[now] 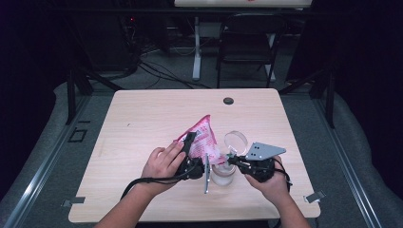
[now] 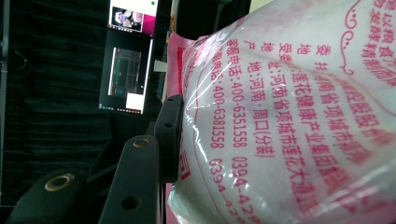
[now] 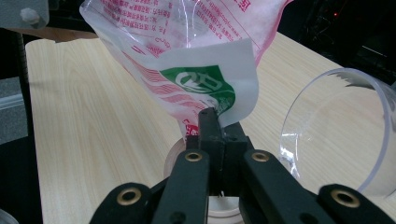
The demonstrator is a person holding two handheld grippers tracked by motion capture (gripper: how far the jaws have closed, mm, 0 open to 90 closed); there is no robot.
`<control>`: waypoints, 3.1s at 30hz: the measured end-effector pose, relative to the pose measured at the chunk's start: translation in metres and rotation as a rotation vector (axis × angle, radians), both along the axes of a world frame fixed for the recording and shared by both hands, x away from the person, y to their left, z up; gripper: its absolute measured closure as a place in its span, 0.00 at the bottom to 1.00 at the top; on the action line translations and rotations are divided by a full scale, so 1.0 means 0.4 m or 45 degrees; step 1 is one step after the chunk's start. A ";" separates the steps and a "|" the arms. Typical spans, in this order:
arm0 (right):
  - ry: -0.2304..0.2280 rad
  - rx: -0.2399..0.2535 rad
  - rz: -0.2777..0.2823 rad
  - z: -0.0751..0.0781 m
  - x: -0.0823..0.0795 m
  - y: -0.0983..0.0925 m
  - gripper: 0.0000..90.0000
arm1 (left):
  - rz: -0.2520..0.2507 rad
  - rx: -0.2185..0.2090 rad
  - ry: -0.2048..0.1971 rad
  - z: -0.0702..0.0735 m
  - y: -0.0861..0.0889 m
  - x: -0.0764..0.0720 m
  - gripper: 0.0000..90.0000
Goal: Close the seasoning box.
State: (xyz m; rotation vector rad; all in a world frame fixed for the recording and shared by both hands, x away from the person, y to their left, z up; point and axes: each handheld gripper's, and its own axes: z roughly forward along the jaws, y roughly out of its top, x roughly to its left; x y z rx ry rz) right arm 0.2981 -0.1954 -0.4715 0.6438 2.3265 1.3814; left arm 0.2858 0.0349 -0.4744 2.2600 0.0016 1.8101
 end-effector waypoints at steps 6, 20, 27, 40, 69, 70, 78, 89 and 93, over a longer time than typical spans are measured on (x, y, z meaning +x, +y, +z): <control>0.000 0.000 0.000 0.000 0.000 0.000 1.00 | -0.001 0.002 -0.007 -0.001 0.000 -0.001 0.70; -0.001 0.001 -0.002 0.000 0.001 -0.001 1.00 | -0.005 0.002 -0.015 0.000 -0.002 -0.003 0.70; -0.001 0.001 -0.004 0.000 0.001 -0.001 1.00 | -0.006 0.004 -0.018 0.000 -0.002 -0.004 0.70; -0.004 0.005 -0.009 0.000 0.001 -0.002 1.00 | -0.013 0.011 -0.027 0.002 -0.005 -0.006 0.70; 0.001 0.003 -0.009 -0.004 0.004 -0.003 1.00 | -0.023 0.017 -0.035 0.003 -0.008 -0.009 0.70; 0.000 0.003 -0.011 -0.004 0.004 -0.003 1.00 | -0.022 0.020 -0.036 0.004 -0.009 -0.009 0.70; -0.002 0.002 -0.017 -0.003 0.003 -0.004 1.00 | -0.027 0.024 -0.045 0.006 -0.011 -0.011 0.70; -0.001 0.003 -0.018 -0.003 0.003 -0.004 1.00 | -0.027 0.021 -0.049 0.005 -0.011 -0.013 0.70; -0.001 0.003 -0.015 -0.003 0.003 -0.004 1.00 | -0.031 0.023 -0.059 0.006 -0.011 -0.013 0.70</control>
